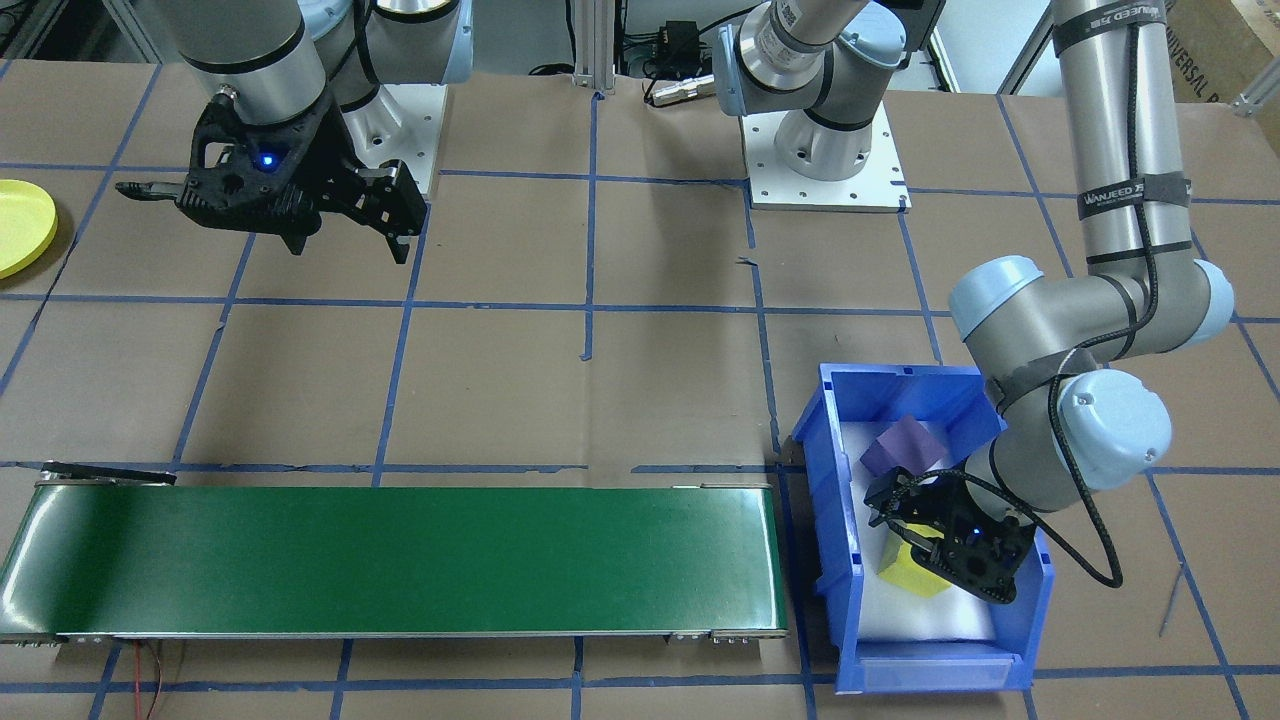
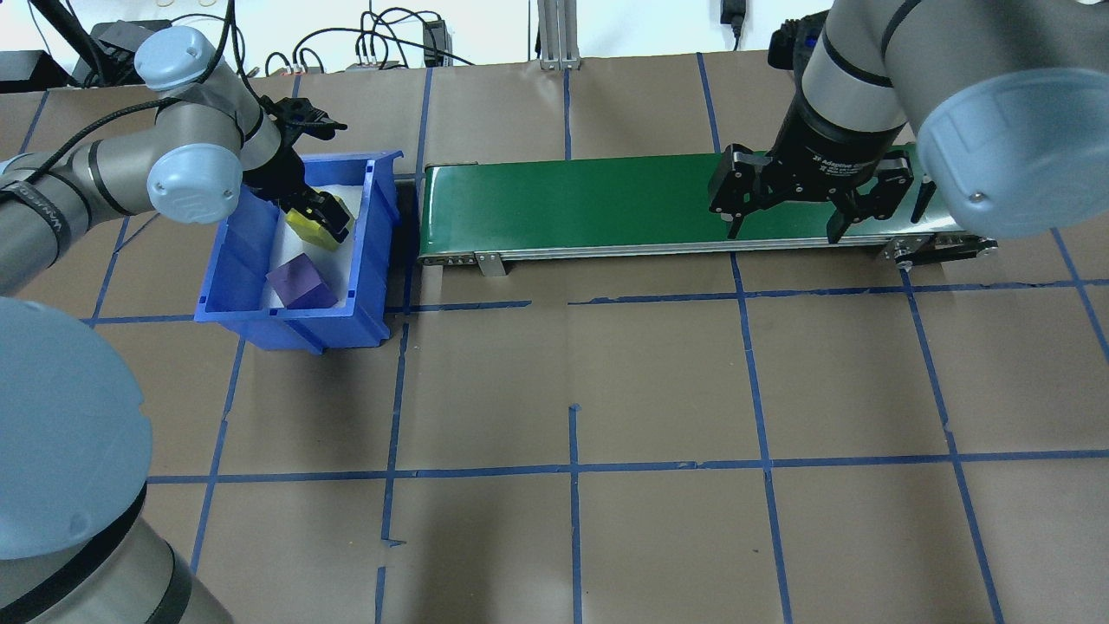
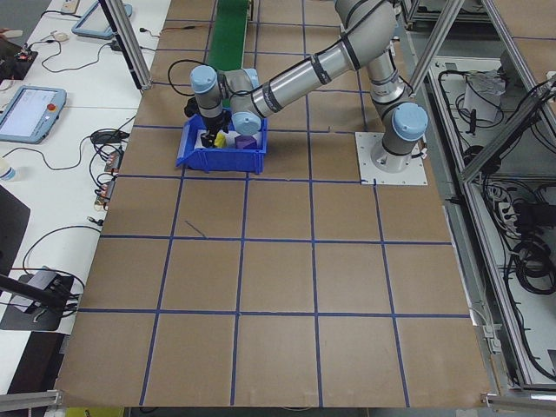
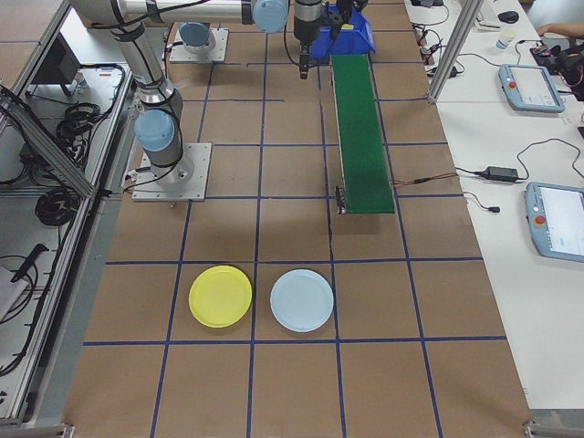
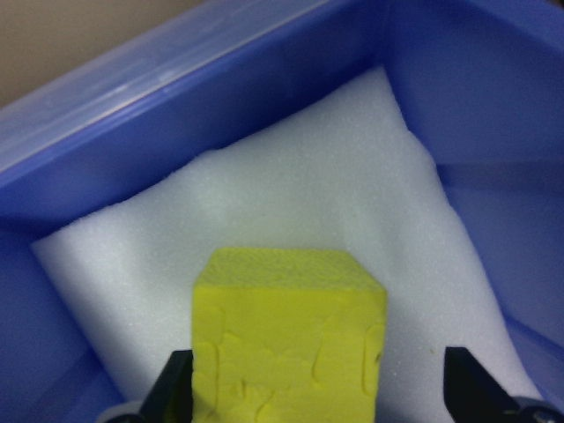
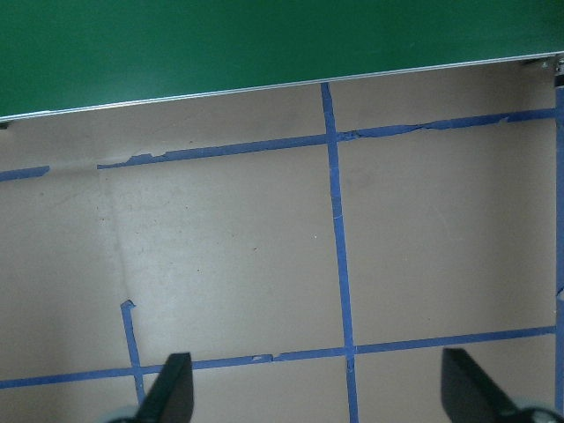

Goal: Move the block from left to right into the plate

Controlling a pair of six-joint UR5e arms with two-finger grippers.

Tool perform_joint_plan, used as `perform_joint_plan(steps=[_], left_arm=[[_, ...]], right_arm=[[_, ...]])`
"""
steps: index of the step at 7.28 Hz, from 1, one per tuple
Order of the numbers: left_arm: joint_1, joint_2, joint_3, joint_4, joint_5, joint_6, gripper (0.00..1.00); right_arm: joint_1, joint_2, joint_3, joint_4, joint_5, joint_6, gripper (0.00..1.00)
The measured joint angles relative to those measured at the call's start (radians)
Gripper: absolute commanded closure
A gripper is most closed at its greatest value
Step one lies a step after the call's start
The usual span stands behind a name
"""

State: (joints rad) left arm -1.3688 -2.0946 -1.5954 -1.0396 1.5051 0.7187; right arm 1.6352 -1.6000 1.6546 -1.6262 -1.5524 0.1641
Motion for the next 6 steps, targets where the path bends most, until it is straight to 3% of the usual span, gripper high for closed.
perform_joint_plan(steps=[1, 4, 6], left_arm=[[0.000, 0.002, 0.003, 0.007, 0.003, 0.002, 0.62], [-0.003, 0.080, 0.014, 0.016, 0.000, -0.035, 0.62], [-0.050, 0.202, 0.013, 0.010, -0.061, -0.102, 0.62]], right_arm=[[0.000, 0.000, 0.000, 0.000, 0.000, 0.000, 0.00], [0.000, 0.000, 0.001, 0.001, 0.000, 0.000, 0.00], [0.000, 0.000, 0.001, 0.002, 0.000, 0.000, 0.00]])
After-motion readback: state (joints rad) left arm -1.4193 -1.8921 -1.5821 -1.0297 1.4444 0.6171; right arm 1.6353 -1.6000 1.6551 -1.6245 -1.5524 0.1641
